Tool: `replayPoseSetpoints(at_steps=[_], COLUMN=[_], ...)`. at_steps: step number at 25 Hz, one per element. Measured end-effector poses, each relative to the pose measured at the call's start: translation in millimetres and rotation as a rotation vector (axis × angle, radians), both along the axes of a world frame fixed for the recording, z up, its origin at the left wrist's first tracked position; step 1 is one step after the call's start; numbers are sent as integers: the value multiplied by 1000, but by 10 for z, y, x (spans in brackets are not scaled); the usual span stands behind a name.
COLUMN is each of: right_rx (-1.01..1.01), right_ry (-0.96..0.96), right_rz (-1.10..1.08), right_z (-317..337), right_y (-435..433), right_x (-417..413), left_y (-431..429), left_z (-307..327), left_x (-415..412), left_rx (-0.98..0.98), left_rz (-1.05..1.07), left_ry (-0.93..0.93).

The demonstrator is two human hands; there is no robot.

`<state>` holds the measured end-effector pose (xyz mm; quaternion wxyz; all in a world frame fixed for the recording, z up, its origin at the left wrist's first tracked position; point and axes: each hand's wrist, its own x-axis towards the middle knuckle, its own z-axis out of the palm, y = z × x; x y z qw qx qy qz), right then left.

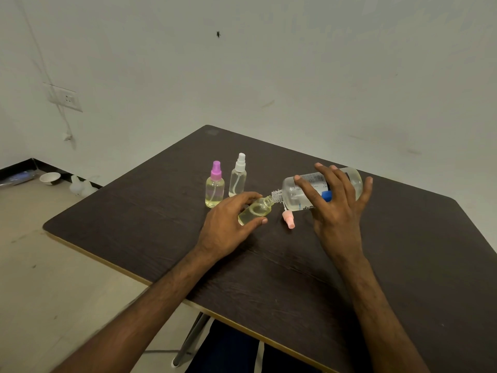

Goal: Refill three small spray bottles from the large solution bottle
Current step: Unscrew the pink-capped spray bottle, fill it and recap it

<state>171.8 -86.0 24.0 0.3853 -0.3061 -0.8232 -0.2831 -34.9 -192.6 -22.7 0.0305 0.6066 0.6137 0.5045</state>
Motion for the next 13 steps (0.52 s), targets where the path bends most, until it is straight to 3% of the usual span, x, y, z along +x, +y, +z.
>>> replayPoseSetpoints(at_steps=[13], right_rx=[37], right_ry=[-20], right_rz=[20], right_z=[62], right_y=[-11], right_x=[-8], left_y=[-4], left_z=[-3], left_x=[-3], left_rx=[-3], left_rz=[6], left_ry=[-1])
